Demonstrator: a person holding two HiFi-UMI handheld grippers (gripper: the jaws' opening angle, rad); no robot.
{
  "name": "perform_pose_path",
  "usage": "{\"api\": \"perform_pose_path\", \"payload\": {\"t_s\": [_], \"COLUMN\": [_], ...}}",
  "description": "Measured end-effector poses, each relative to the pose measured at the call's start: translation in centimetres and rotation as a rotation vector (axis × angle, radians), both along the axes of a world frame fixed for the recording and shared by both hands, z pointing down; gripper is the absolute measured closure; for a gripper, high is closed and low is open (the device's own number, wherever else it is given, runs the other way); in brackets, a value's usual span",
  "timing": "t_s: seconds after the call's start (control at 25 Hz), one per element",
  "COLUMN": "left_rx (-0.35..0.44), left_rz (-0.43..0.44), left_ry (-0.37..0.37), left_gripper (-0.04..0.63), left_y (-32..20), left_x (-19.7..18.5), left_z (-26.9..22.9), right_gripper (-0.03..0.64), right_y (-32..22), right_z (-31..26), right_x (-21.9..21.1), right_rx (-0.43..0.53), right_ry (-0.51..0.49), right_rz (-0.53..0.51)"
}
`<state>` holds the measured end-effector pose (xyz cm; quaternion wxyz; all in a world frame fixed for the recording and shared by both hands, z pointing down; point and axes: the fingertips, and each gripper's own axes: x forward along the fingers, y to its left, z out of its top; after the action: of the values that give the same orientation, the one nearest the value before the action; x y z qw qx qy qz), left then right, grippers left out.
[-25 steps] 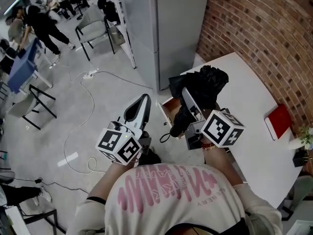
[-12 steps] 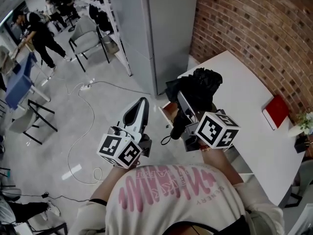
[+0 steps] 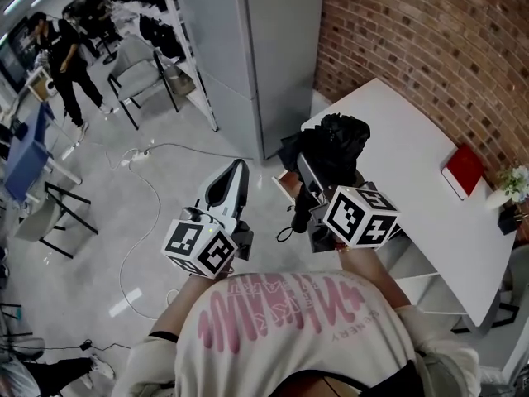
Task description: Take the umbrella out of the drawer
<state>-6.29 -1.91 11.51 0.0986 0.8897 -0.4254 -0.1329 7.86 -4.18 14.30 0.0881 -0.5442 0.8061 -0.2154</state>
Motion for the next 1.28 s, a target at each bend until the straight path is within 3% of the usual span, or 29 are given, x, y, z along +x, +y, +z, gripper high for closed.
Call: {"api": "perform_pose_path", "payload": {"t_s": [0.24,0.72,1.0,1.28], "left_rx": [-0.003,-0.039,-0.064,-0.064], "left_rz": [0.037,0.102,0.102,0.084], "left_ry": [0.025,0.049,0.058,0.063], "left_gripper": [0.592,0.592,0.592,0.592], "left_y": [-0.1,-0.1,0.0,-0.3], "left_x": [-0.8,1.5,2.2,1.9], "left_z": [0.1,1.9,2.8,2.8], "right_gripper": [0.321,0.321,0.321,0.321], "right_y": [0.3,1.2,1.4,1.0], "right_z": [0.6,2.7,4.4,4.7], "right_x": [-0.3,2.2,3.4,3.5], "right_rx": [-0.032,-0.096,-0.162,-0.167], "right_ry": [0.002,0.023,-0.025,-0.022], "right_rz": [0.031,0.087,0.086,0.079]}}
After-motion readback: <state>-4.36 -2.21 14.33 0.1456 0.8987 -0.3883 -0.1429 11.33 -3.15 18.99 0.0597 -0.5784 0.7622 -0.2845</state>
